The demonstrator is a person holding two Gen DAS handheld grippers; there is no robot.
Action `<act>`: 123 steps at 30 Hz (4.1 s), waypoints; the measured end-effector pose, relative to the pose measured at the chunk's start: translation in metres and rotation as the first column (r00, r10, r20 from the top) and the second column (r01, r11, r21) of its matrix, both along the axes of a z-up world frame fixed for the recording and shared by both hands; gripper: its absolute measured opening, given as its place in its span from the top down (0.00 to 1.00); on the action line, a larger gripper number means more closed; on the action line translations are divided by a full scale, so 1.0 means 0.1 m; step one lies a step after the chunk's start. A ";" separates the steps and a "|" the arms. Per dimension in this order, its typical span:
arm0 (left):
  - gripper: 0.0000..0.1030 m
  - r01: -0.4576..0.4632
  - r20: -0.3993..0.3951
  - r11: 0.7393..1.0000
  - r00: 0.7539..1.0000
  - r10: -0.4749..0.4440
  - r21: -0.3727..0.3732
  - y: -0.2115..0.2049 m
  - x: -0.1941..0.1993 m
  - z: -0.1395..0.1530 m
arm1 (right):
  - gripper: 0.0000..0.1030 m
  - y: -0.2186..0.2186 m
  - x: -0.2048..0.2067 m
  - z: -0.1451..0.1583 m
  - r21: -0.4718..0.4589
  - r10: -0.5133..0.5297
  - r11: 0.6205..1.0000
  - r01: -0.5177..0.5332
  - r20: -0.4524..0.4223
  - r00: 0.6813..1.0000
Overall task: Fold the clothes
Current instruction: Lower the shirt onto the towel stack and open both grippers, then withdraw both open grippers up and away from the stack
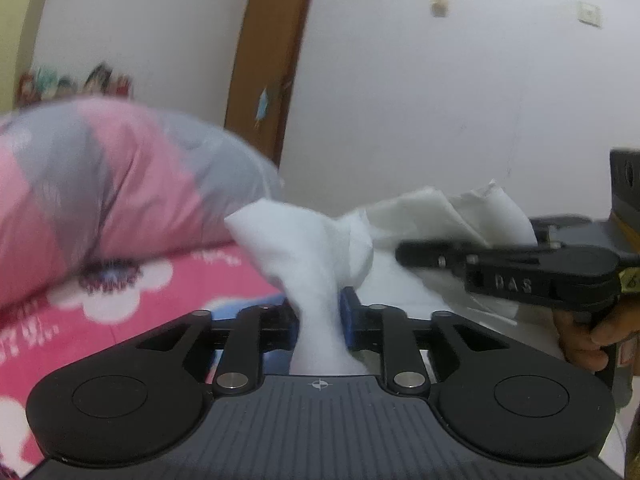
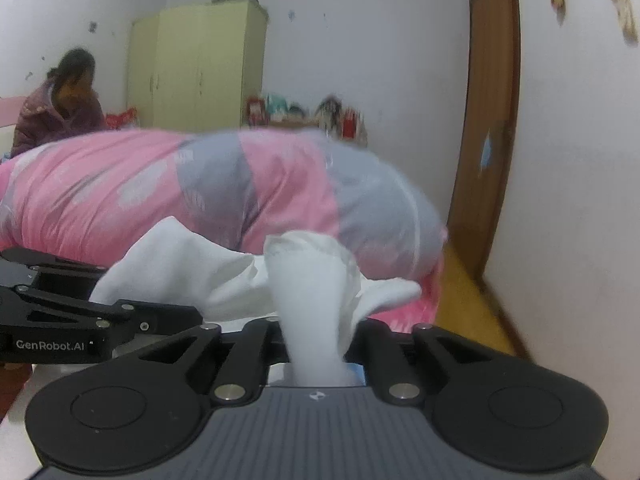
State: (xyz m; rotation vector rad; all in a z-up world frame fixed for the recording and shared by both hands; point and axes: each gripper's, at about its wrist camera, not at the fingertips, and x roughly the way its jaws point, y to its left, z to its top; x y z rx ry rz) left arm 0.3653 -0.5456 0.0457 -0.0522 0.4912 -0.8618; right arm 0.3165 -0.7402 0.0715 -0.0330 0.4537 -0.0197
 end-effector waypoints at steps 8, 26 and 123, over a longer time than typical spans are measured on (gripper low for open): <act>0.48 -0.165 -0.224 0.969 0.967 0.123 -0.185 0.36 0.24 -0.07 | 0.24 -0.33 -0.19 0.25 0.189 -0.141 0.974 0.127 0.061 0.988; 0.53 -0.065 -0.036 0.998 0.997 0.065 0.005 -0.19 -0.03 0.16 | 0.89 -0.32 -0.28 0.24 0.262 -0.076 0.960 0.103 -0.112 0.991; 0.46 0.277 0.074 0.961 0.958 -0.278 0.016 0.47 -0.92 -0.06 | 0.61 -0.48 -0.55 0.61 0.562 -0.406 0.742 0.365 -0.056 0.912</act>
